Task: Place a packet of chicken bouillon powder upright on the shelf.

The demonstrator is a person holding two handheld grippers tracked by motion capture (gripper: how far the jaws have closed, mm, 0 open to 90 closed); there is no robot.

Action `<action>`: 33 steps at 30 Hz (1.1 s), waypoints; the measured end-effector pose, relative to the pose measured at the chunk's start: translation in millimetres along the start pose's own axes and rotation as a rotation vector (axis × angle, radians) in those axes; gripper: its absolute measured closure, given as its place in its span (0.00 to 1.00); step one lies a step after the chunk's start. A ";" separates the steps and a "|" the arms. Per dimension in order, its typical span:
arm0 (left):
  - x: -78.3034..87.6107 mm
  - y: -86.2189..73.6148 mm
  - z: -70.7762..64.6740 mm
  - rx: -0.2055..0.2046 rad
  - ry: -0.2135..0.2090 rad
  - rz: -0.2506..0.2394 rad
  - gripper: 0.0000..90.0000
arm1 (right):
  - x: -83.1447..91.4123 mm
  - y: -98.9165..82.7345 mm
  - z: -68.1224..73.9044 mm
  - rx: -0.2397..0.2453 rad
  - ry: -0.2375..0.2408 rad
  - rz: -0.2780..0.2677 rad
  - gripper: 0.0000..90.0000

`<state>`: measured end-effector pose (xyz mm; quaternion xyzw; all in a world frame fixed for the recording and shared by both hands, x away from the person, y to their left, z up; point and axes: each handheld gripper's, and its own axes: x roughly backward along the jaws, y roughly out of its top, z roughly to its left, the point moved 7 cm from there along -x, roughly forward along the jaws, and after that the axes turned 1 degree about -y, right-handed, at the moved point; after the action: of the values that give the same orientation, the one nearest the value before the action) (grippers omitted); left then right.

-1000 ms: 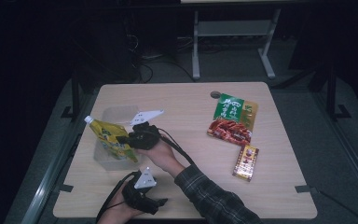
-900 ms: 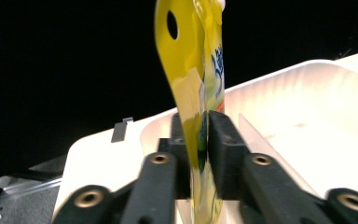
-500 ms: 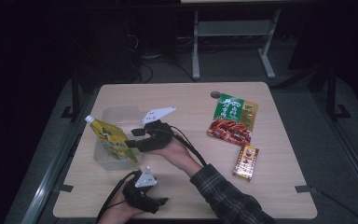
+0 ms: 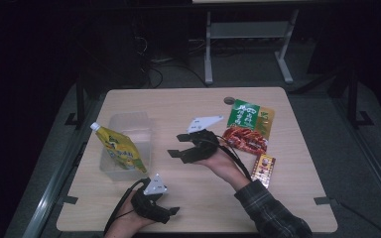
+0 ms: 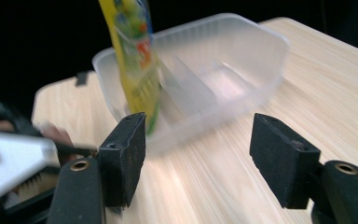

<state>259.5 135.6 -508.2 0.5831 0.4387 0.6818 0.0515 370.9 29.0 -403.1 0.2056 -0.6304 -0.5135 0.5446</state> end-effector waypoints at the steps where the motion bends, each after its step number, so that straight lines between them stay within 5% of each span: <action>1: 0.0 0.7 -0.1 0.000 -0.002 0.002 0.18 | 6.6 -5.6 -4.1 -0.003 -0.015 0.007 0.39; 14: -6.1 24.7 4.5 0.005 -0.051 -0.038 0.23 | 76.4 -61.8 -33.3 -0.055 -0.131 0.046 0.39; 27: -12.3 36.4 22.0 0.013 -0.044 -0.063 0.25 | 142.9 -112.9 -56.4 -0.145 -0.288 0.077 0.40; 33: -10.0 28.0 19.3 0.022 -0.055 -0.061 0.25 | 167.7 -139.0 -69.9 -0.179 -0.362 0.109 0.60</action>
<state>291.2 123.1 -498.5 0.5884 0.4623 0.6588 0.0777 337.9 -191.8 -452.9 0.0265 -0.6798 -0.5660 0.4657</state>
